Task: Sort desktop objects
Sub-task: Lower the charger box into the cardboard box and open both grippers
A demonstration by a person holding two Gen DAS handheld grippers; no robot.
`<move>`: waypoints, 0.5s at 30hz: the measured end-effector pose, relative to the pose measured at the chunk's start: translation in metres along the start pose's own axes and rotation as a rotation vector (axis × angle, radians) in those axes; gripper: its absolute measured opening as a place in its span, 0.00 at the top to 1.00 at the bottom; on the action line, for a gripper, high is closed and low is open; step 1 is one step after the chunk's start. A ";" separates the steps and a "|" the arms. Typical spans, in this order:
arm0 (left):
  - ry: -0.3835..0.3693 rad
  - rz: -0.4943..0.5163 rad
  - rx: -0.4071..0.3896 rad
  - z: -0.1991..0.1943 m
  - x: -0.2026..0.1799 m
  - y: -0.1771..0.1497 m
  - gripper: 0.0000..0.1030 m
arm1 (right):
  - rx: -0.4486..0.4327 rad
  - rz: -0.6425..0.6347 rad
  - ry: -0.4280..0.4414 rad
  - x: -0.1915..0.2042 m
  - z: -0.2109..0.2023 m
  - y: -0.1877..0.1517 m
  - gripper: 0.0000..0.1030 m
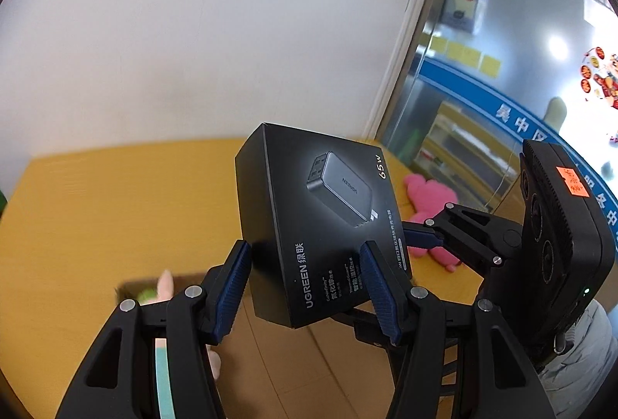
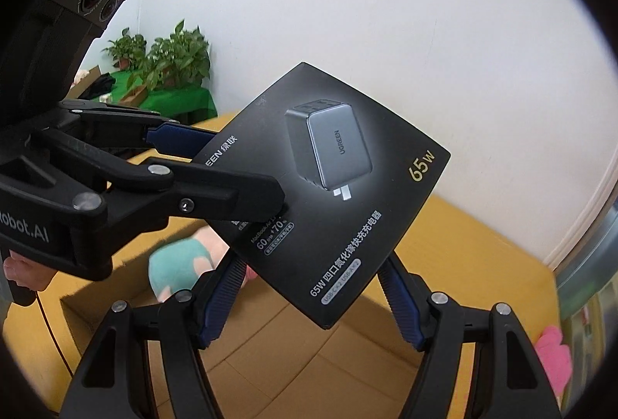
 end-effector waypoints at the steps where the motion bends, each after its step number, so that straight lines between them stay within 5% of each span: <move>1: -0.001 -0.012 0.021 0.009 0.006 -0.009 0.40 | 0.021 -0.003 0.005 0.001 0.010 -0.010 0.32; 11: -0.009 -0.190 0.238 0.088 0.047 -0.095 0.41 | 0.254 0.082 0.127 0.016 0.089 -0.111 0.32; 15: 0.013 -0.242 0.307 0.108 0.055 -0.118 0.41 | 0.317 0.084 0.149 0.018 0.110 -0.127 0.33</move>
Point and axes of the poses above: each gripper's, at about its wrist camera, not at the fingertips, and z roughly the way its jaws point, x to its left, y to its top, the point moved 9 cm from there along z, roughly the way its jaws point, and after that the axes turned 7 degrees about -y, right-handed, at the moved point
